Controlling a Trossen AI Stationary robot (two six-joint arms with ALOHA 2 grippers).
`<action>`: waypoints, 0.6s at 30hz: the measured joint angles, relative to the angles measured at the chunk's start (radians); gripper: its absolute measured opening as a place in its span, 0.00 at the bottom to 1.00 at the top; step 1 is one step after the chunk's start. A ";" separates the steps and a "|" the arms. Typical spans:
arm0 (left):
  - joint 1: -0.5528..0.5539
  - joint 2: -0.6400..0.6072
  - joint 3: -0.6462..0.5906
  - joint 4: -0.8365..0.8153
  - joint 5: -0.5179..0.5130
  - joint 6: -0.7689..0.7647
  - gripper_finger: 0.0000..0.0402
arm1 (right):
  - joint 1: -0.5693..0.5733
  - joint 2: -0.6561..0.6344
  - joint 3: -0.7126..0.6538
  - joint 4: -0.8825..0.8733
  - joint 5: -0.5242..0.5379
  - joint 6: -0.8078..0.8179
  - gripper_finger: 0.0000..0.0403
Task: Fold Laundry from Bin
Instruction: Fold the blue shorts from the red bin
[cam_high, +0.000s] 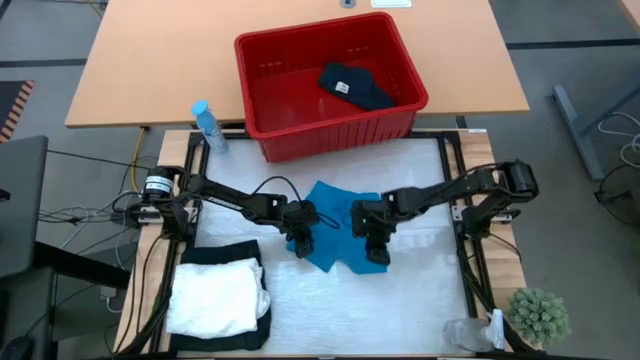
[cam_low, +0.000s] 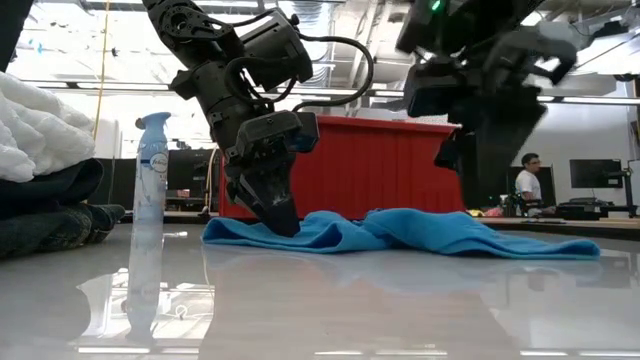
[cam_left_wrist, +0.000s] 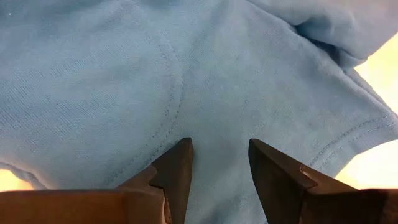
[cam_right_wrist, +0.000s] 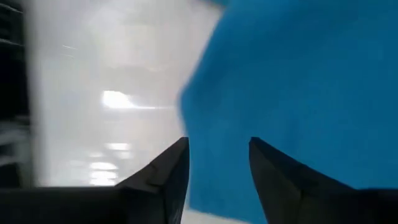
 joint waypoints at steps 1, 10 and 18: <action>0.000 0.000 0.000 0.000 0.000 -0.004 0.38 | 0.032 0.000 0.000 0.001 0.068 -0.005 0.48; 0.000 0.000 0.000 -0.032 0.010 -0.034 0.38 | 0.179 0.001 0.000 -0.121 0.547 0.335 0.45; -0.001 0.000 -0.001 0.034 0.047 -0.134 0.38 | 0.038 -0.008 -0.001 -0.254 0.553 0.631 0.50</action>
